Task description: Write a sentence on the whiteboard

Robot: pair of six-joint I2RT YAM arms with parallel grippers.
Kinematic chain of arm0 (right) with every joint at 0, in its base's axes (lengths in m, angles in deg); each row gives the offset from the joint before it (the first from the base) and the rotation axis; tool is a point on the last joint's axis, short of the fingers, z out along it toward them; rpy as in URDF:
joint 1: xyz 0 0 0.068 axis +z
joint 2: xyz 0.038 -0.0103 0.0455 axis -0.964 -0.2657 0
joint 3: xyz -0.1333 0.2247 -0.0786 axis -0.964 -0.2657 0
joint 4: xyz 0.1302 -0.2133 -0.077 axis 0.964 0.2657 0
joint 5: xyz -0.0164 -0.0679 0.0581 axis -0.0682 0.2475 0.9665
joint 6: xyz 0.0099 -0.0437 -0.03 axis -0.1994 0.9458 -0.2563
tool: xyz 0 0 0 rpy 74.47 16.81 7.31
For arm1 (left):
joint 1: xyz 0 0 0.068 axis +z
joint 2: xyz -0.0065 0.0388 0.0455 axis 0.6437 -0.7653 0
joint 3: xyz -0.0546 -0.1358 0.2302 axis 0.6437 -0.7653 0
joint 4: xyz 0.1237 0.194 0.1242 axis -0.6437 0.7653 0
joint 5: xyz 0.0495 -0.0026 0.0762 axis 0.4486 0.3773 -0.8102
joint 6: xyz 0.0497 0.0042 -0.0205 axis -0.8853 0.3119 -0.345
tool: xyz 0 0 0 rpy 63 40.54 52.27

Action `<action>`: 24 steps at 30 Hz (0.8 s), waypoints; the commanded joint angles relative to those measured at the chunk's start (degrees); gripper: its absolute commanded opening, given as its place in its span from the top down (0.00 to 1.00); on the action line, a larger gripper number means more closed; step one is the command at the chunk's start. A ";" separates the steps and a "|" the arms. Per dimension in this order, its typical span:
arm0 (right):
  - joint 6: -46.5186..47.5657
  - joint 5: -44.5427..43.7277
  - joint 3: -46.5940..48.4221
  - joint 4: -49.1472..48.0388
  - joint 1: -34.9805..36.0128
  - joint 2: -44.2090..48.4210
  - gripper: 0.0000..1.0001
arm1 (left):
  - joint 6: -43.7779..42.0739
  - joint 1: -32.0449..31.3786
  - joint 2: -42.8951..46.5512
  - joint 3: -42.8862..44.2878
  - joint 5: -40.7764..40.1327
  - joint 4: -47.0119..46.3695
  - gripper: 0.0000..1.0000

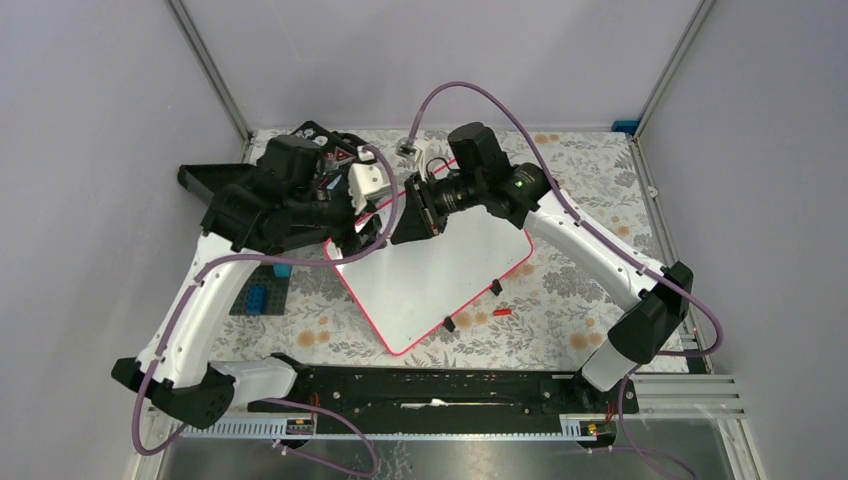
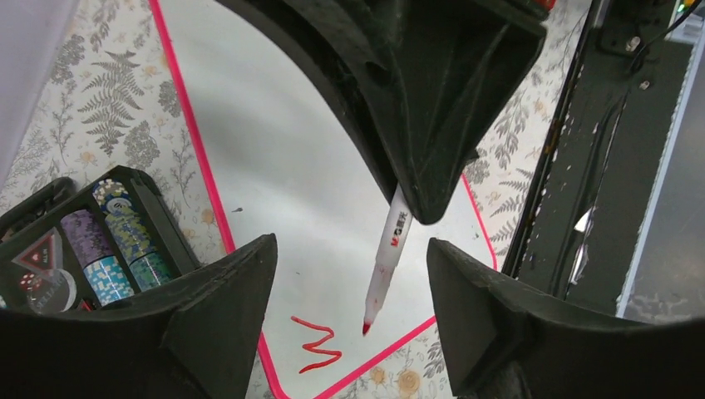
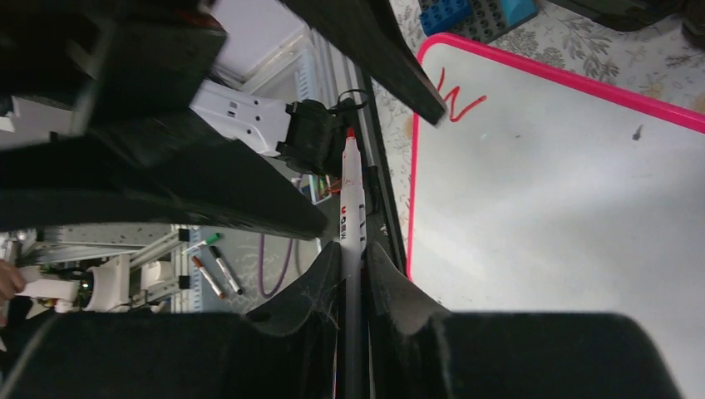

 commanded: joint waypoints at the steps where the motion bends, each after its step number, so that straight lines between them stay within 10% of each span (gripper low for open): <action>1: -5.68 3.78 3.32 -3.62 0.02 -0.76 1.00 | -3.32 -3.07 0.22 -0.78 -5.81 -0.10 0.33; 12: -11.27 4.12 1.56 -9.78 -1.68 0.01 0.92 | -3.74 -4.10 1.30 -4.10 -5.60 -0.24 0.97; 24: -15.43 2.84 -1.59 -16.29 -1.91 1.48 0.55 | -1.61 -4.10 0.65 -2.84 -4.66 -1.06 1.00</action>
